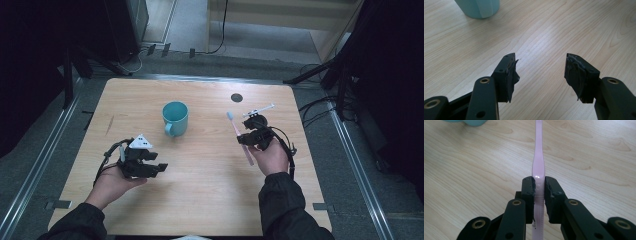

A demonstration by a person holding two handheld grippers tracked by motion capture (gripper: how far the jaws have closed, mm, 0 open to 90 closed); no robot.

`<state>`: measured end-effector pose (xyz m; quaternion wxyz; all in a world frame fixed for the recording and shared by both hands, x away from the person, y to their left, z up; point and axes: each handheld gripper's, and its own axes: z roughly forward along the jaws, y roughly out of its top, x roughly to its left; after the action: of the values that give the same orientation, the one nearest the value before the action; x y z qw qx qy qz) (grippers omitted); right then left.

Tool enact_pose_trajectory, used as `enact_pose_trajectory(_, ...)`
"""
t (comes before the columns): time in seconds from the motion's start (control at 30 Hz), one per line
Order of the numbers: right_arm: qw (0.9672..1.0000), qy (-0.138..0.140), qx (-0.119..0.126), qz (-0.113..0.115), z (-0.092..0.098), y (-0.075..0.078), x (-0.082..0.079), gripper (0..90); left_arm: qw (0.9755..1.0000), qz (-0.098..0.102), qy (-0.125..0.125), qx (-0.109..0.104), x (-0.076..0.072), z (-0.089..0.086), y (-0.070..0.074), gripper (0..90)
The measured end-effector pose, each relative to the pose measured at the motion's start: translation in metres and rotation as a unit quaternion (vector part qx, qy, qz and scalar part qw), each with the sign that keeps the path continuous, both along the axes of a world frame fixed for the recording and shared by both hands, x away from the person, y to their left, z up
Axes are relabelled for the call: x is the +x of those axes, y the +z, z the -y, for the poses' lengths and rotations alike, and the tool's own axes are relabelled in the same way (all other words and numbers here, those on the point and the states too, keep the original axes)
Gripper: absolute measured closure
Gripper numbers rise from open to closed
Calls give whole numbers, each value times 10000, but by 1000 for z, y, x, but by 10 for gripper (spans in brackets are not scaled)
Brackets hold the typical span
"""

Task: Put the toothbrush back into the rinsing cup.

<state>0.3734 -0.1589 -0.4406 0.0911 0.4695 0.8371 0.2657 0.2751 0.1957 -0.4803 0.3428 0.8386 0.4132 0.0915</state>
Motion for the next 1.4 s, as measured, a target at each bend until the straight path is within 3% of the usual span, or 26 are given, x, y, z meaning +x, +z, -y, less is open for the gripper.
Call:
enact_pose_trajectory(0.37, 9992, 139, 219, 318, -3, 2, -3, 792, 10000, -4, -3, -1, 0, 0, 0, 428)
enact_pose_trajectory(0.4, 9984, 180, 253, 464, -4, 2, -5, 792, 10000, -9, -5, 1, 0, 0, 0, 428)
enact_pose_trajectory(0.57, 9970, 299, 313, 645, -8, 3, -6, 791, 10000, -8, -7, 3, 0, 0, 0, 428)
enact_pose_trajectory(1.07, 9942, 367, 639, 788, -17, 5, -4, 791, 10000, -35, -22, -6, 0, -1, 0, 427)
enact_pose_trajectory(1.4, 9902, 451, 816, 1043, -27, 8, -5, 791, 10000, -26, -10, -31, 0, -3, 0, 427)
